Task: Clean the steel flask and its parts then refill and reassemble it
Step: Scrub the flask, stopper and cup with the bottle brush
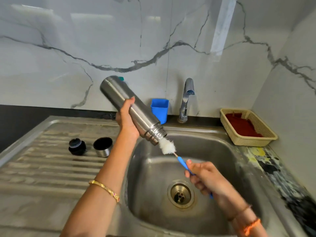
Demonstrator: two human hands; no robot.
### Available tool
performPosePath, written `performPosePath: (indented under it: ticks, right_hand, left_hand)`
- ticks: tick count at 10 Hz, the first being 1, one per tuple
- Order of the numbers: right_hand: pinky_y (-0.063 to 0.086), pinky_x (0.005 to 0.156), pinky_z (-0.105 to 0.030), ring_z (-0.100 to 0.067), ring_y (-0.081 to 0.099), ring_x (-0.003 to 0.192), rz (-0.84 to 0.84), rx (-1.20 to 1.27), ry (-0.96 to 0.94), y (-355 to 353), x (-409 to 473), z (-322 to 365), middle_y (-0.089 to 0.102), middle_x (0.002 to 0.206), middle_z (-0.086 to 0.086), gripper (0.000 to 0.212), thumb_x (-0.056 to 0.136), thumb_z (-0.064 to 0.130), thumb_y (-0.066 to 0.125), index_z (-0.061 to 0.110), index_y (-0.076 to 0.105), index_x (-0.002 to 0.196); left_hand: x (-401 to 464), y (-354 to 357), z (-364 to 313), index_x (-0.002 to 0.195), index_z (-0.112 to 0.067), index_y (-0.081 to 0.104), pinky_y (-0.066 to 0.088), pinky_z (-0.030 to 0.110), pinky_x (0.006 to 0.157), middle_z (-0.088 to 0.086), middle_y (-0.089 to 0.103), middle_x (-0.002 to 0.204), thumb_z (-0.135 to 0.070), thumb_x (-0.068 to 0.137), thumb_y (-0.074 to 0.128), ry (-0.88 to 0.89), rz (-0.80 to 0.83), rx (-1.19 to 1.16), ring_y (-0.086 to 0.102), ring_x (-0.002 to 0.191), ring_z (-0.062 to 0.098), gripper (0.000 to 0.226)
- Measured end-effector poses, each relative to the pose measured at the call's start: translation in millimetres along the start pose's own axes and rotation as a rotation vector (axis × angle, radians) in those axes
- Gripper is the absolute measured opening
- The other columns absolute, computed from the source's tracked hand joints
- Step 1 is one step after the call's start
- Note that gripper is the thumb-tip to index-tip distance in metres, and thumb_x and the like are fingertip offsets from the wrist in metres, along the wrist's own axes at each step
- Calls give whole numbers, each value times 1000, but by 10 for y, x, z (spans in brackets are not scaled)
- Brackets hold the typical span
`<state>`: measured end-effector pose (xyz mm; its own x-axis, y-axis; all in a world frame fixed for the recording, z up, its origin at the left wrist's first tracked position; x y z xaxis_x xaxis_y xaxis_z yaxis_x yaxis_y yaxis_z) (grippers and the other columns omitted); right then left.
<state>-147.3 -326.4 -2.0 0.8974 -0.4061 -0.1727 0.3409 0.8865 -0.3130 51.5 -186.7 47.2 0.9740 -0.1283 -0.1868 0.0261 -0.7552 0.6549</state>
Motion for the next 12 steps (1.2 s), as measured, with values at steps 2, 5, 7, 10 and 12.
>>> performPosePath:
  ticks: [2, 5, 7, 10, 12]
  right_hand:
    - [24, 40, -22, -12, 36, 36, -199, -287, -288, 71, -65, 150, 37, 42, 8, 36, 92, 40, 51, 11, 57, 71]
    - [6, 29, -9, 2, 15, 27, 342, 505, 333, 202, -209, 34, 21, 39, 11, 40, 78, 45, 47, 21, 40, 47]
    - [33, 41, -24, -11, 42, 34, -129, -201, -83, 113, -263, -70, 46, 42, 4, 48, 97, 37, 40, 17, 53, 57]
    - [18, 32, -15, -6, 23, 29, -55, 93, -54, 189, -370, -186, 32, 37, 5, 43, 79, 51, 54, 20, 51, 51]
    - [14, 27, -11, 0, 18, 29, 255, 551, 358, 73, -227, -200, 23, 43, 10, 32, 76, 39, 71, 15, 55, 62]
  left_hand:
    - [-28, 156, -283, 108, -10, 59, 54, 33, 67, 6, 63, 85, -34, 65, 74, 13, 49, 124, 64, 78, 24, 52]
    - [107, 95, -310, 94, -13, 55, 53, 30, 62, 2, 59, 72, -31, 78, 63, 17, 172, 47, 61, 63, 18, 26]
    - [100, 27, -138, 99, -13, 57, 54, 33, 68, 4, 61, 83, -34, 71, 70, -55, 94, 59, 63, 74, 21, 38]
    - [132, -23, -179, 102, -13, 58, 54, 31, 64, 3, 62, 82, -33, 68, 71, -11, 91, 51, 64, 72, 20, 41]
    - [139, 81, -422, 103, -11, 58, 52, 26, 59, 4, 64, 85, -32, 76, 65, 96, 159, -12, 64, 65, 17, 34]
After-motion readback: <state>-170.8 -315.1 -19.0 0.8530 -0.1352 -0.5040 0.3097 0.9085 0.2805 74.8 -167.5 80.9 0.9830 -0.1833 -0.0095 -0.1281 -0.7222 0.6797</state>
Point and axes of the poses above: each hand's wrist, its own x-axis towards the middle knuckle, its own y-axis out of the palm, z = x × y, the point moved 4 cm from there along x, towards the middle knuckle
